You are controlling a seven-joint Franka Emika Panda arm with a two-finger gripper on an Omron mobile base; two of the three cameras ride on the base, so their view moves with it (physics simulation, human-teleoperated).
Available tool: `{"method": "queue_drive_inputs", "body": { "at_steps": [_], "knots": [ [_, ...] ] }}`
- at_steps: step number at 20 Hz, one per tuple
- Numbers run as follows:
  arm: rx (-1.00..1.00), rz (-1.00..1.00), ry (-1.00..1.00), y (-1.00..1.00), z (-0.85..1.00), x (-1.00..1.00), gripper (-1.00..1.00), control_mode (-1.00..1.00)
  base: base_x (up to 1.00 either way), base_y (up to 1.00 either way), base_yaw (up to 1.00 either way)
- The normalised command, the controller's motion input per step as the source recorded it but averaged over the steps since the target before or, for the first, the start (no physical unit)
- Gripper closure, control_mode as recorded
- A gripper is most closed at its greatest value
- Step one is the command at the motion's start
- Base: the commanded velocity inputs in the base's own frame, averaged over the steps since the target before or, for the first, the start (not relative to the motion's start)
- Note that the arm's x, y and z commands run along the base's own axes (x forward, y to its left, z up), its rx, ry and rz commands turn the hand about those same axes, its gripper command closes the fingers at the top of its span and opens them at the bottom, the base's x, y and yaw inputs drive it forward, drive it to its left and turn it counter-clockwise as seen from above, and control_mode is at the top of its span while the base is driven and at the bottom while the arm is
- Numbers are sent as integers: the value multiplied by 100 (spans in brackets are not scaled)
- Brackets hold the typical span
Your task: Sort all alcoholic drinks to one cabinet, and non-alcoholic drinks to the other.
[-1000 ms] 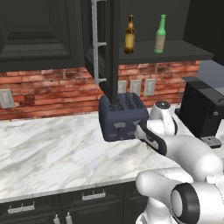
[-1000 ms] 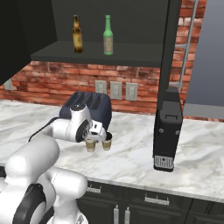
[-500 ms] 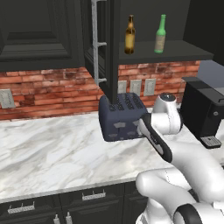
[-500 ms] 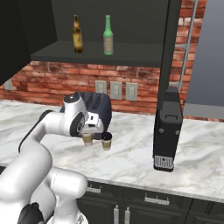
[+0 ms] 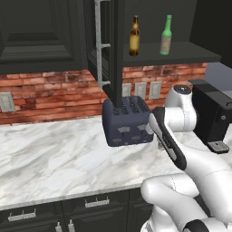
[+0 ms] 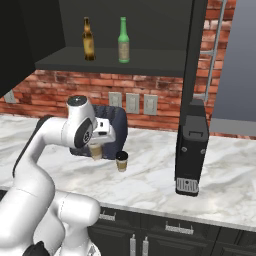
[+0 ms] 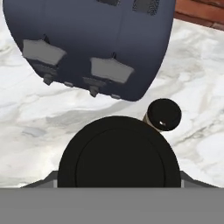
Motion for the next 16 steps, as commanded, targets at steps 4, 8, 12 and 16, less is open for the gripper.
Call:
{"method": "queue_drive_inputs", "body": {
  "at_steps": [4, 8, 12, 16],
  "knots": [
    [0, 3, -3, 7, 49, -29, 100, -100, 0, 0, 0],
    [0, 0, -4, 5, 47, -31, 100, -100, 0, 0, 0],
    [0, 0, -7, 0, 43, -36, 100, -100, 0, 0, 0],
    [0, 0, -7, 0, 40, -37, 100, -100, 0, 0, 0]
  ]
}}
